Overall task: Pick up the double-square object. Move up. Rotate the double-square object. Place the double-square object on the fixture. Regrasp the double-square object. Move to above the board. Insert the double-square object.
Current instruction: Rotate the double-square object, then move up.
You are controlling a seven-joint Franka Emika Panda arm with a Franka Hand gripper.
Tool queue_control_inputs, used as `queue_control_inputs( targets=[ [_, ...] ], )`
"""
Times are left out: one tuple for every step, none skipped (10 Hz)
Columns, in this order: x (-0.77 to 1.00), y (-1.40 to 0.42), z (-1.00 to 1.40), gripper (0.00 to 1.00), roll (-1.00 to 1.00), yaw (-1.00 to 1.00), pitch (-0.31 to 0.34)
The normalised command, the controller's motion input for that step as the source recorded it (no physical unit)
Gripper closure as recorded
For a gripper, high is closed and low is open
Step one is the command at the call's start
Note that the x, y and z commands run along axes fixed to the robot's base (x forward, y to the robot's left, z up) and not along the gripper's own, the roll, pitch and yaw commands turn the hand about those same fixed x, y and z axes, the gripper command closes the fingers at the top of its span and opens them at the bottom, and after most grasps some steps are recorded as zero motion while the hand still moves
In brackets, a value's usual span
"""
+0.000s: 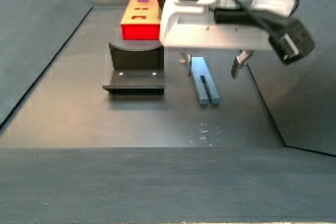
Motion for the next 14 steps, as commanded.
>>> queue_control_inputs(
  targets=[
    [0.04,0.02,-0.86,0.0,0.08,-0.03,-0.013],
    [0.04,0.02,-0.74,0.0,0.1,-0.02,-0.016],
    [0.03,0.02,-0.62,0.0,0.11,-0.02,-0.019],
    [0.03,0.01,-0.47,0.0,0.12,-0.02,-0.021],
    [0.03,0.01,-0.37,0.0,0.13,-0.02,-0.025],
    [0.03,0.01,-0.3,0.0,0.14,-0.02,-0.026],
    [0.03,0.01,-0.17,0.0,0.15,-0.02,-0.027],
    [0.0,0.0,0.0,1.0,0.0,0.0,0.0],
    [0.0,0.0,0.83,1.0,0.0,0.0,0.0],
    [-0.01,0.0,0.81,1.0,0.0,0.0,0.011],
    [-0.03,-0.01,0.72,1.0,-0.02,0.0,0.024],
    [-0.02,-0.01,0.6,1.0,-0.03,0.01,0.031],
    [-0.01,-0.01,0.42,1.0,-0.06,0.01,0.047],
    [-0.01,0.0,0.33,1.0,-0.07,0.01,0.047]
  ],
)
